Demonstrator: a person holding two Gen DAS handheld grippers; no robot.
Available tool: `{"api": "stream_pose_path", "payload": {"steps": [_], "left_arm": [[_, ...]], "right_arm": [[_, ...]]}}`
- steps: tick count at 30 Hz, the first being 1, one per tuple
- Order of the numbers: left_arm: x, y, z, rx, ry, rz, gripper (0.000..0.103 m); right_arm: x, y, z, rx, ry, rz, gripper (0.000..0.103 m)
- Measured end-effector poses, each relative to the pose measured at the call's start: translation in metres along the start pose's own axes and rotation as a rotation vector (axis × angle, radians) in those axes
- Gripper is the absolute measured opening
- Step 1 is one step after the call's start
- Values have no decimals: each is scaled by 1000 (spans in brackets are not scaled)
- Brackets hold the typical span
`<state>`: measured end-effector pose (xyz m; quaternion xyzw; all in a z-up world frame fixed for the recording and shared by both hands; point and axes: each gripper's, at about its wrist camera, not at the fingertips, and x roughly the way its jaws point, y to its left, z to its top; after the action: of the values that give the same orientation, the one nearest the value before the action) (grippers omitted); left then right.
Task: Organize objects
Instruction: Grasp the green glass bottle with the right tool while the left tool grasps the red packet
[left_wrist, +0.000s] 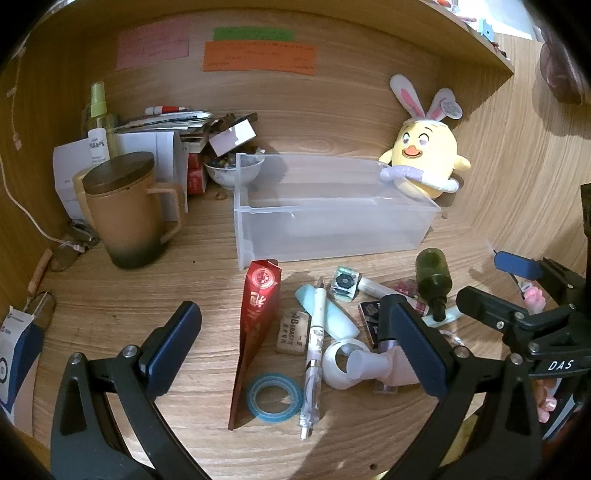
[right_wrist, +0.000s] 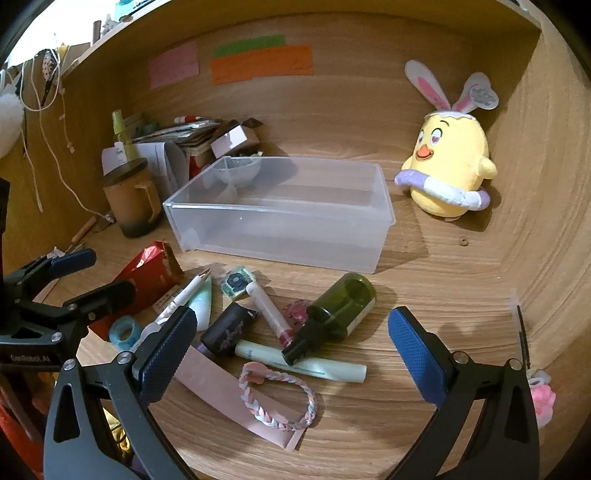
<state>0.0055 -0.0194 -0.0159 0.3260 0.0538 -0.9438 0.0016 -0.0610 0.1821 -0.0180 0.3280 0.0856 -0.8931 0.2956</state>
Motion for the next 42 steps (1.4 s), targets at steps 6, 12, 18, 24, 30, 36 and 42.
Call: {"api": "stream_pose_path", "payload": {"steps": [6,12,18,24,30,36,42], "left_arm": [[4,12,2,-17,10,7,87],[15,31,4,-48,35,39,85],[39,38,13,-28,106,24,81],[65,36,20,10,197,-14,69],[81,36,20,27,248,-16,50],[83,39,17,9,242,-1,28],[69,42,16,5,193,45,28]], "right_arm": [[8,-10,3,33,1,0,102],[22,-33,9,94,31,-18,91],[46,-45,10,141,88,-28,78],[68,-50,7,162,153,-37,66],[81,-59,4,222,204,22,50],[83,-63,1,251,201,30,41],[73,-62,-2,247,157,15,41]]}}
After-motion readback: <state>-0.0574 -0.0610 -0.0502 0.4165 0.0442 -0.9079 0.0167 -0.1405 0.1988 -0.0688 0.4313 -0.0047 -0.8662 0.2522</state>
